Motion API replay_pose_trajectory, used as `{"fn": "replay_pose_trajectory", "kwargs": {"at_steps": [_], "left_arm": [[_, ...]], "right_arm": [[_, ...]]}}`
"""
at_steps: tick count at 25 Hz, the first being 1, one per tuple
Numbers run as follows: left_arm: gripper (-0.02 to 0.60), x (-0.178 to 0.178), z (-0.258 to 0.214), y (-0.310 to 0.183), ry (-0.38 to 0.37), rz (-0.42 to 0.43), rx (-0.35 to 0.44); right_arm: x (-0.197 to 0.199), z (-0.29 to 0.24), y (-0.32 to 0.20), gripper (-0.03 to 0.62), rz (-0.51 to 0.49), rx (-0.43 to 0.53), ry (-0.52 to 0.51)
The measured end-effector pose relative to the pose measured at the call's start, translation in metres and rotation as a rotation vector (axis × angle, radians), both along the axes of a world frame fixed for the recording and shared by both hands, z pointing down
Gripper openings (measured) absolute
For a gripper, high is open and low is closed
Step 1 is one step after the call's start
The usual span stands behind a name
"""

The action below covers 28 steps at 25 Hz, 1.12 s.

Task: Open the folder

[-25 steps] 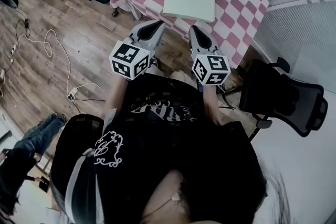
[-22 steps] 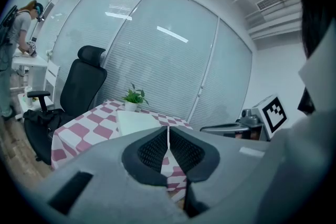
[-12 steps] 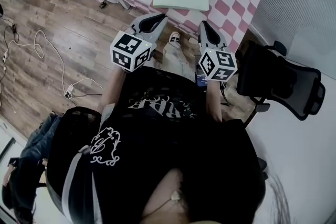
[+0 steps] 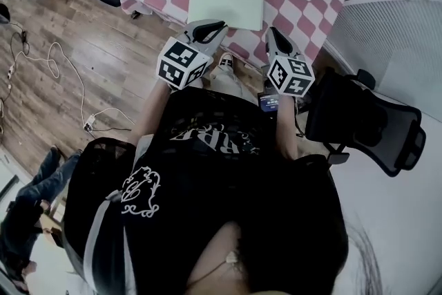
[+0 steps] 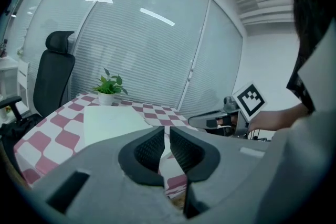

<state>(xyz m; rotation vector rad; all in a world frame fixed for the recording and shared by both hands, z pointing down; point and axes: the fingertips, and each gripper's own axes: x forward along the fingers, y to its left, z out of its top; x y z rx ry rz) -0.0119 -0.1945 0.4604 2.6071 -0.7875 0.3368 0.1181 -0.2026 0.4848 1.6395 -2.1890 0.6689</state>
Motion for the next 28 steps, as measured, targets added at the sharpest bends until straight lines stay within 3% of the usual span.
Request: {"fn": "replay_pose_trajectory", "kwargs": {"at_steps": [6, 9, 13, 18, 25, 28], "left_arm": [[0.032, 0.046, 0.034, -0.018, -0.194, 0.090, 0.024], [0.186, 0.062, 0.050, -0.023, -0.262, 0.137, 0.015], [0.198, 0.080, 0.077, -0.026, -0.422, 0.207, 0.073], [0.250, 0.099, 0.107, -0.021, -0.638, 0.363, 0.173], [0.272, 0.107, 0.134, -0.027, -0.841, 0.447, 0.260], [0.272, 0.107, 0.139, -0.032, -0.891, 0.448, 0.297]], "right_arm": [[0.023, 0.035, -0.023, 0.020, -0.072, -0.090, -0.012], [0.024, 0.050, -0.029, 0.020, -0.125, -0.121, -0.057], [0.027, 0.072, -0.033, 0.020, -0.139, -0.166, -0.122], [0.032, 0.093, -0.035, 0.020, -0.119, -0.236, -0.198], [0.029, 0.099, -0.037, 0.023, -0.109, -0.267, -0.308], [0.027, 0.106, -0.037, 0.046, -0.111, -0.290, -0.323]]}}
